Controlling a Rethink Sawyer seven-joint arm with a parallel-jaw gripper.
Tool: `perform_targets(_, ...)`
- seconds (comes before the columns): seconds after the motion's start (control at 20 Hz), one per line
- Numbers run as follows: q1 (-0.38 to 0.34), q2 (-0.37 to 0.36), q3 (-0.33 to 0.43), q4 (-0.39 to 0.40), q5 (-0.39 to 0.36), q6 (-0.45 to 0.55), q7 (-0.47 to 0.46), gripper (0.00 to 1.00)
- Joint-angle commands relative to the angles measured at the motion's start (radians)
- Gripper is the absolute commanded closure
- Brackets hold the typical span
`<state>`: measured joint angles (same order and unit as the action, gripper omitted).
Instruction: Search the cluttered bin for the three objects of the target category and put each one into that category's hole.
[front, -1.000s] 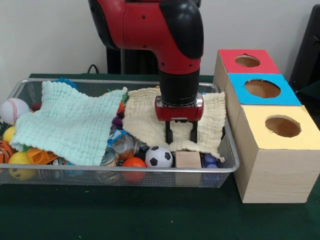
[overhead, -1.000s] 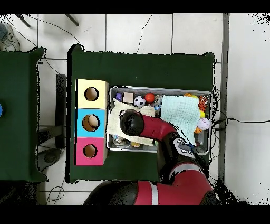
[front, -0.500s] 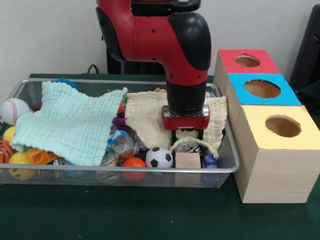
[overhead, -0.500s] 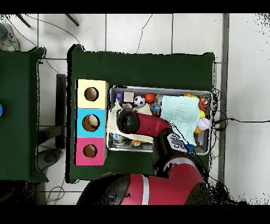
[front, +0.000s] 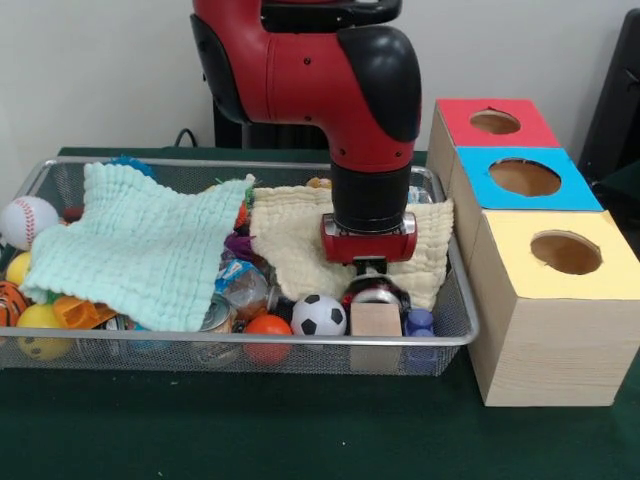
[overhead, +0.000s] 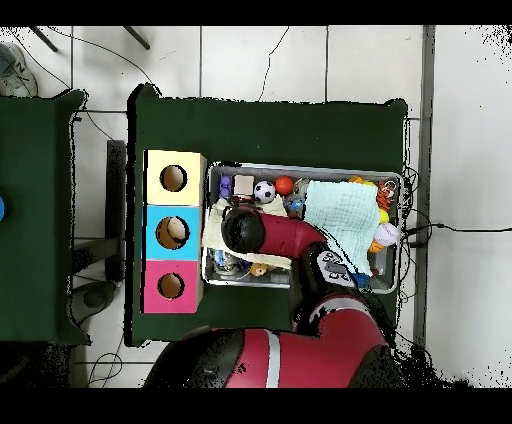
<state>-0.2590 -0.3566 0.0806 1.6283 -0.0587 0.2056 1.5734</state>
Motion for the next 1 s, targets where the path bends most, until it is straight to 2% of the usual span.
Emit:
perform_targets(0.05, 0.028, -0.065, 0.041, 0.112, -0.001, -0.125, 0.227, 1.00)
perform_targets(0.25, -0.019, -0.290, 0.099, 0.276, 0.056, 0.024, 0.231, 1.00)
perform_targets(0.4, -0.025, -0.421, 0.111, 0.358, 0.095, 0.089, 0.235, 1.00)
perform_targets(0.65, -0.061, -0.527, 0.154, 0.441, 0.164, 0.131, 0.225, 1.00)
perform_targets(1.0, -0.041, -0.648, 0.128, 0.506, 0.234, 0.201, 0.205, 1.00)
